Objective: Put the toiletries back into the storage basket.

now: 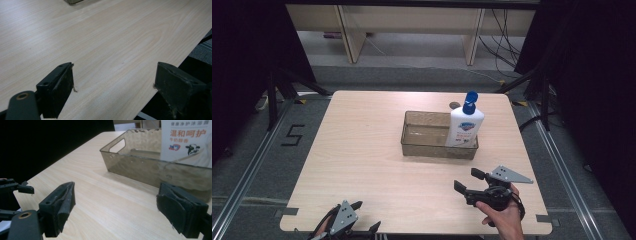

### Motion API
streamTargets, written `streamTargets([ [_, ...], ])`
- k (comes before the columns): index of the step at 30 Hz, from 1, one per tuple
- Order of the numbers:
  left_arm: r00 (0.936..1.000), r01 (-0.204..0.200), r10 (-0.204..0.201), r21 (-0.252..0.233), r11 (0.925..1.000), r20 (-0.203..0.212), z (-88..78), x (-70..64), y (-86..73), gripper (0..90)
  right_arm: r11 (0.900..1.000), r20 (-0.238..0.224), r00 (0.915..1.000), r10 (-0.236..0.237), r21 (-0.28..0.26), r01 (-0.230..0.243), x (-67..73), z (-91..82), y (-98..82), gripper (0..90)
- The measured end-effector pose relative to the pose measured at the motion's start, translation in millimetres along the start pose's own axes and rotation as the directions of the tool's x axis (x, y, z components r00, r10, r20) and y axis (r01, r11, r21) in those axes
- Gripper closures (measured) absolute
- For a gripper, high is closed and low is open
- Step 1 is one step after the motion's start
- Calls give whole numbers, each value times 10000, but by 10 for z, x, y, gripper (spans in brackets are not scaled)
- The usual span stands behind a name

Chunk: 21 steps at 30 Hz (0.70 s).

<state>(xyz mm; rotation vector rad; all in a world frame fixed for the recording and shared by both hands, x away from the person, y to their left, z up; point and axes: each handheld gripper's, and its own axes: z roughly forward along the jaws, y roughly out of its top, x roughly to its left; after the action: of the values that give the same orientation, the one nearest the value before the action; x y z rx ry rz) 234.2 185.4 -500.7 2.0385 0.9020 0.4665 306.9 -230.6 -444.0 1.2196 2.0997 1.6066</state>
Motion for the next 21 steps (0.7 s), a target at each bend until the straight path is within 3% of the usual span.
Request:
streamTargets([
  [2, 10000, 2, -2, -13, 10000, -12, 0, -1, 0, 151, 9999, -71, 9999, 119, 31, -119, 9, 0, -32, 159],
  [3, 9995, 312, -310, -256, 9992, 79, 11, -26, -2, 151, 9999, 46, 10000, -78, 92, 77, 1, -7, -50, 158],
  [12, 9996, 292, -290, -254, 9993, 69, 14, -26, -4, 151, 9997, -90, 9999, -44, 247, 46, 81, -21, -165, 156],
  [14, 9995, 316, -315, -227, 9992, 74, 15, -25, -5, 151, 9993, -114, 9993, -345, 125, 347, 85, -25, -179, 156],
  [15, 9997, 219, -218, -154, 9996, 64, 12, -17, -4, 151, 9997, -181, 9998, 112, 239, -108, 128, -41, -195, 156],
  [17, 9997, 233, -232, -143, 9996, 57, 15, -18, -5, 152, 9995, -189, 9995, -242, 193, 246, 122, -49, -211, 156],
  [18, 9997, 237, -236, -161, 9996, 38, 16, -19, -6, 151, 9991, -87, 9999, 73, 421, -69, 153, -68, -223, 156],
  [19, 9997, 247, -247, -154, 9996, 21, 15, -20, -7, 151, 9996, -214, 9997, -131, 244, 136, 140, -63, -234, 156],
  [20, 9997, 253, -253, -159, 9996, 3, 15, -20, -8, 152, 9994, -177, 9998, 98, 333, -92, 171, -81, -241, 156],
  [21, 9995, 320, -319, -212, 9993, 23, 19, -23, -9, 151, 9996, -200, 9996, -191, 225, 196, 154, -81, -246, 156],
])
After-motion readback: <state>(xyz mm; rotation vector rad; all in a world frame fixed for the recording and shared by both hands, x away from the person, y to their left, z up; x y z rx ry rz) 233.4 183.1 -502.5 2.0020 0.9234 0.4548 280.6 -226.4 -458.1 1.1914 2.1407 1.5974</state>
